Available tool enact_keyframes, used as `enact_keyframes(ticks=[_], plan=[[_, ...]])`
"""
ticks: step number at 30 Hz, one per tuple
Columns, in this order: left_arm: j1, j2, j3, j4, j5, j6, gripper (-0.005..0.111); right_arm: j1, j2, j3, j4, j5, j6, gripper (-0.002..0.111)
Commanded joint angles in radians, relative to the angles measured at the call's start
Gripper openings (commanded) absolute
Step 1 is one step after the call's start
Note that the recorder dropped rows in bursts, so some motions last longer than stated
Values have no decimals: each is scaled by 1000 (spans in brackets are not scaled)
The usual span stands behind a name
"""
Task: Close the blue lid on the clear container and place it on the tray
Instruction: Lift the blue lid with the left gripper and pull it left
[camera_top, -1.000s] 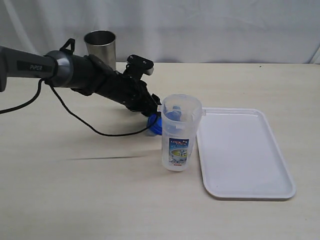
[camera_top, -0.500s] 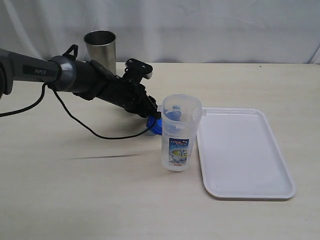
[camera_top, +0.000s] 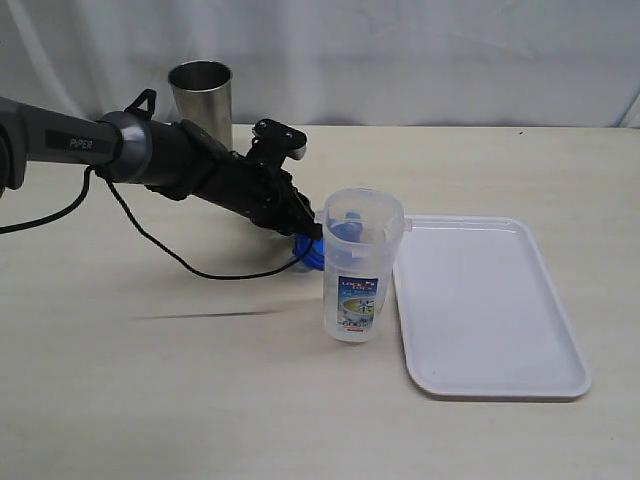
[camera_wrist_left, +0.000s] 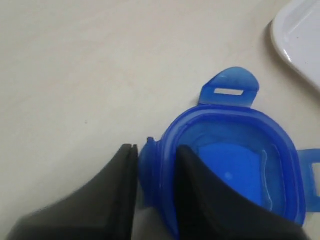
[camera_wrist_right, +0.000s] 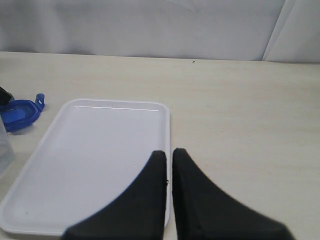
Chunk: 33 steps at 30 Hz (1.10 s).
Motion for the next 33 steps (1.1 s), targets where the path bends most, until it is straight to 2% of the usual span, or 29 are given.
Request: enact_keyframes(ticks=[1,4,8,21,25,26,28,33], plan=[[1,-1,-6,11,26,1,9,-3,-5,3,-1,-5,1,5],[1,-1,-6,18,32,-5,0,-3,-5,3,-1,-5,1,5],[1,-9,-6,94,32,-76,0,-3,-5,3,-1,-5,1,5],[15,-119,1,811,42,-793,0,-3,-5,3,-1,-5,1,5],[37,-204,150,1052,-82,-1081,0,-3,-5,3,-1,-5,1,5],[56,-238,233,1114,-141,-1189,0,-3,-5,3,-1,-5,1,5],[93,-290,336,1145,-211,-1261,0,-3,-5,3,-1,-5,1,5],[185,-411,580,1133,-347,-1277,0,-3,-5,3,-1,-5,1,5]])
